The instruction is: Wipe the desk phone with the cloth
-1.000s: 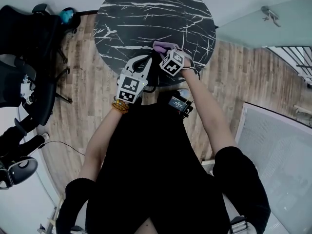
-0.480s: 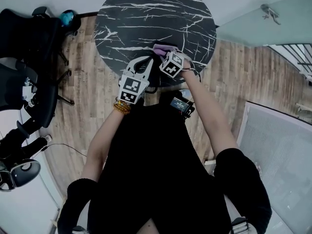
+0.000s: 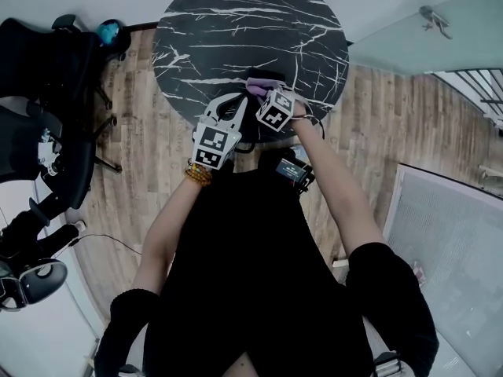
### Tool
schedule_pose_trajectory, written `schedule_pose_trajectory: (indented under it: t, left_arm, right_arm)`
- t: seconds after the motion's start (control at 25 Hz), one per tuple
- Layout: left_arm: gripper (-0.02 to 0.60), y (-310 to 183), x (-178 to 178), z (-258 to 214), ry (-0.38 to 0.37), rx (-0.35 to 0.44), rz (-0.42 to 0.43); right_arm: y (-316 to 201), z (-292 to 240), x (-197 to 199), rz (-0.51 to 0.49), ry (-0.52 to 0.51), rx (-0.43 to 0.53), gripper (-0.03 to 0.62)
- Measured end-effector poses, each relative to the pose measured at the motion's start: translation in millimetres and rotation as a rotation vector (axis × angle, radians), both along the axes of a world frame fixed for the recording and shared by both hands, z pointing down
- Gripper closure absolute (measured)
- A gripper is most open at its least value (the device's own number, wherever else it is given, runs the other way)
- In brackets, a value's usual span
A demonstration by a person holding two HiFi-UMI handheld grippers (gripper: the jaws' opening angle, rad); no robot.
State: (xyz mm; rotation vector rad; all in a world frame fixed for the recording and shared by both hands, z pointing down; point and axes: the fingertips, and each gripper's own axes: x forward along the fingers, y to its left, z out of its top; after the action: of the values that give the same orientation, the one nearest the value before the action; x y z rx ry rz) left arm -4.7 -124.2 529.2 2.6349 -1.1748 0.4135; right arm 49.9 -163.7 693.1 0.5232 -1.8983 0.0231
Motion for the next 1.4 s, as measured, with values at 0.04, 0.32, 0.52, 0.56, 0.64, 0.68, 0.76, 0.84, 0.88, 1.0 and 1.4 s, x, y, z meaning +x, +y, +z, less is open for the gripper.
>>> schedule_pose_trajectory:
  t: [0.04,0.32,0.52,0.56,0.64,0.68,0.76,0.84,0.88,1.0,1.4]
  left_arm:
    - [0.560,0,0,1,0.001,-0.001,0.000]
    - [0.560,-2,-1,2,-0.002,-0.004,0.005]
    - [0.560,-4,-1,4,0.004,0.004,0.003]
    - [0.560,-4,-1,5,0.005,0.005,0.005]
    - [0.560,-4,0,5,0.008,0.002,0.005]
    - [0.560,-4,-1,5,0.007,-0.001,0.004]
    - [0.560,-4,-1,4,0.005,-0.006,0.003]
    - [0.560,-3,0,4,0.003,-0.008,0.007]
    - [0.560,-3,0,4,0.002,-0.008,0.011]
    - [0.560,-5,0,1,0.003,0.003,0.015]
    - [0.560,-4,0,4,-0.005,-0.009,0.016]
  right_arm:
    - [1,1,0,0.001,0.001,0.000,0.505]
    - [4,3,-3,0.005,0.001,-0.006,0.507]
    - [11,7,-3,0.007,-0.002,-0.024,0.507]
    - [12,8,-3,0.008,-0.002,-0.024,0.507]
    - [12,11,-2,0.010,0.000,-0.020,0.507]
    - [13,11,-2,0.011,-0.002,-0.022,0.507]
    - [14,10,-3,0.012,-0.006,-0.027,0.507]
    - [15,10,-4,0.014,-0.007,-0.028,0.507]
    - [16,10,-4,0.015,-0.007,-0.029,0.507]
    - [16,11,-4,0.030,-0.012,-0.028,0.507]
    - [26,15,-4,0.034,-0.016,-0.040,0.507]
